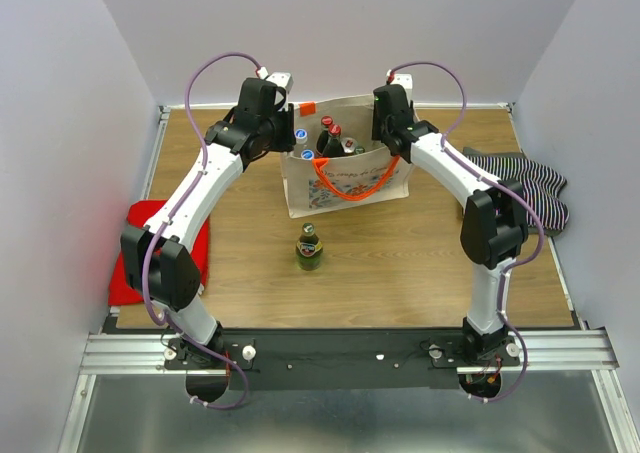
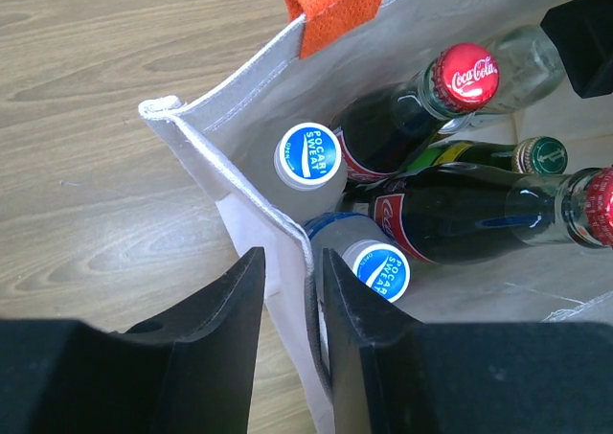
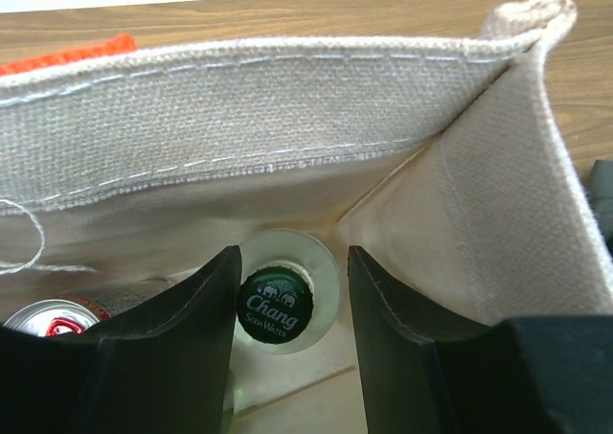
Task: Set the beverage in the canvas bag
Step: Place the drink in the canvas bag, then pick up the drink from the center of the board.
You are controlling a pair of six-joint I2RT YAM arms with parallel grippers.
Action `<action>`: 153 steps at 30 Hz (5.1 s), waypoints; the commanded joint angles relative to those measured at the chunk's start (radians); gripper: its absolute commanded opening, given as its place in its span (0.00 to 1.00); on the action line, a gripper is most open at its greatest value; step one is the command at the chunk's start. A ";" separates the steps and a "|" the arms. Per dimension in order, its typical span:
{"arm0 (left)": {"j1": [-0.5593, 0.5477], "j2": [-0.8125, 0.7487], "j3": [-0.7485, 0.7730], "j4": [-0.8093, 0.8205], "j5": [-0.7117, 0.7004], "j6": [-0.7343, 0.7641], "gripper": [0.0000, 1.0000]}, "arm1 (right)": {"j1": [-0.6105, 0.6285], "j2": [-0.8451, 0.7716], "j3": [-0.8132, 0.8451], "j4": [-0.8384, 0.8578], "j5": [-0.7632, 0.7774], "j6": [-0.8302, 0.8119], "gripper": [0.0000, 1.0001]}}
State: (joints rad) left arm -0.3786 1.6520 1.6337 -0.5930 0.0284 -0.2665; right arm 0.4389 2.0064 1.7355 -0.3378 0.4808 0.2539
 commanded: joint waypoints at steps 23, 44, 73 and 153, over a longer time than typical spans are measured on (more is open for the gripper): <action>0.009 0.005 0.008 -0.011 -0.015 0.004 0.48 | -0.019 -0.149 0.116 -0.058 -0.057 -0.033 0.63; 0.009 0.006 0.040 -0.011 -0.004 0.007 0.66 | 0.361 -0.377 0.061 -0.242 -0.048 -0.133 0.64; 0.009 -0.043 0.051 -0.019 -0.012 0.007 0.81 | 0.704 -0.314 -0.091 -0.351 -0.017 0.071 0.65; 0.009 -0.109 -0.034 -0.018 -0.005 0.006 0.85 | 0.587 -0.340 0.475 -0.642 0.064 0.021 0.01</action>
State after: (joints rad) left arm -0.3748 1.5726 1.6245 -0.6228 0.0277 -0.2665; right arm 1.0435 1.7390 2.0724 -0.9947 0.4538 0.3115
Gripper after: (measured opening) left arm 0.886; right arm 0.375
